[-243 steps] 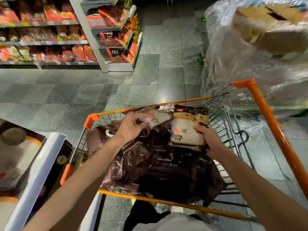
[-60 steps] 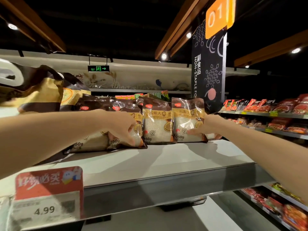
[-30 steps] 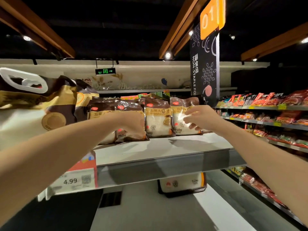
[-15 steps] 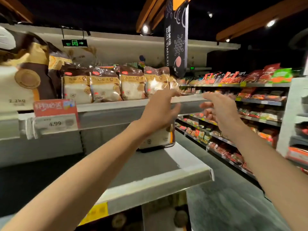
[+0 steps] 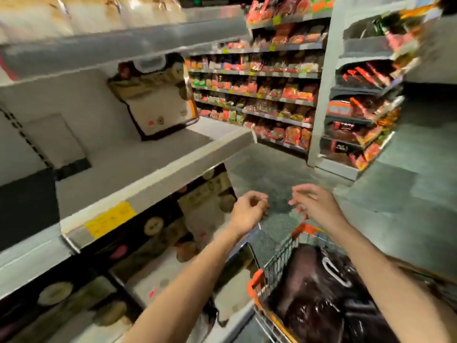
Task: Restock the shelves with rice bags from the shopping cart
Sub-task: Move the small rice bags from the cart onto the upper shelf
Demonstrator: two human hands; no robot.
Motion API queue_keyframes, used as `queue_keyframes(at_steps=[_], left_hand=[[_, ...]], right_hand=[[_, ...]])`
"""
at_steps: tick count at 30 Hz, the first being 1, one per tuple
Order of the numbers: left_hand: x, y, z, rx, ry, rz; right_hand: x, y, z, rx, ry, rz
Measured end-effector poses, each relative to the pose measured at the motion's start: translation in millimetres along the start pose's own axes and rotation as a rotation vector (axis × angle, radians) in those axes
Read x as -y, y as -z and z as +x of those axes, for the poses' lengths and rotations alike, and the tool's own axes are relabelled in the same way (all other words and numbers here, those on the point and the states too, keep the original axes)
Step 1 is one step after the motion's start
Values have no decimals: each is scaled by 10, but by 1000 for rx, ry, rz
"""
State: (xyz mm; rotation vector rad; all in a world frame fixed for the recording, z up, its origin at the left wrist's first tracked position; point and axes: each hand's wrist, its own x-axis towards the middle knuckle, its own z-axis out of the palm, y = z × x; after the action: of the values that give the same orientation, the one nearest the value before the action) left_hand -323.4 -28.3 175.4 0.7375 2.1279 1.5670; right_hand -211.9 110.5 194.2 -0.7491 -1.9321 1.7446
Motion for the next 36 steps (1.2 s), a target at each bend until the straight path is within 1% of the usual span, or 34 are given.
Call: queue_keyframes(at_steps=[3,5,7,8,9,11,13,15,17,18,20,21,22,25,28,32,34,36], left_hand=[[592,-481,-350,173,90,-7],[944,-802,-626,260,122,58],[1181,-1181,-973,405,134,137],[1231,-1244,-1084,411,138,164],[1297,-1323,-1194,436,138,193],[1416,-1535,-1440,546,159,252],[1514,-1722,-1632,630,173,332],[1566,-1883,-1749,671,143,417],[1522,-2007,-1838,670,102,494],[1506,-2041,-1847,644,68,500],[1455,-2184,-1842,581,-68,480],[1438,-2245,-1823,576,-113,463],[1396,-2330,-1799,601,-111,439],[1271,-2631,-1694,670,74,353],[1238,-2913,-1550,690,165,300],[1252,-3160,-1329,658,265,272],[1284,-3230,-1252,641,291,269],[1323,-3268,-1194,629,329,250]], right_hand=[[-709,216,-637,-156,-182,-4],[-1177,381,-1149,-239,-306,-45],[-1609,626,-1716,-353,-403,-109],[-1802,693,-1887,-361,-429,-144],[-1933,744,-2081,-371,-488,-164],[-2149,913,-2500,-420,-595,-163],[-2214,1019,-2846,-481,-674,-229],[-2259,1146,-3119,-530,-731,-252],[-2307,1264,-3319,-611,-768,-233],[-2328,1304,-3373,-639,-772,-219],[-2346,1425,-3440,-666,-778,-231],[-2353,1466,-3436,-681,-770,-251],[-2369,1516,-3422,-713,-737,-261],[-2349,1706,-3294,-815,-584,-315],[-2285,1976,-3063,-871,-478,-304],[-2246,2379,-2659,-786,-454,-261],[-2270,2521,-2425,-686,-439,-281],[-2318,2618,-2177,-530,-431,-392]])
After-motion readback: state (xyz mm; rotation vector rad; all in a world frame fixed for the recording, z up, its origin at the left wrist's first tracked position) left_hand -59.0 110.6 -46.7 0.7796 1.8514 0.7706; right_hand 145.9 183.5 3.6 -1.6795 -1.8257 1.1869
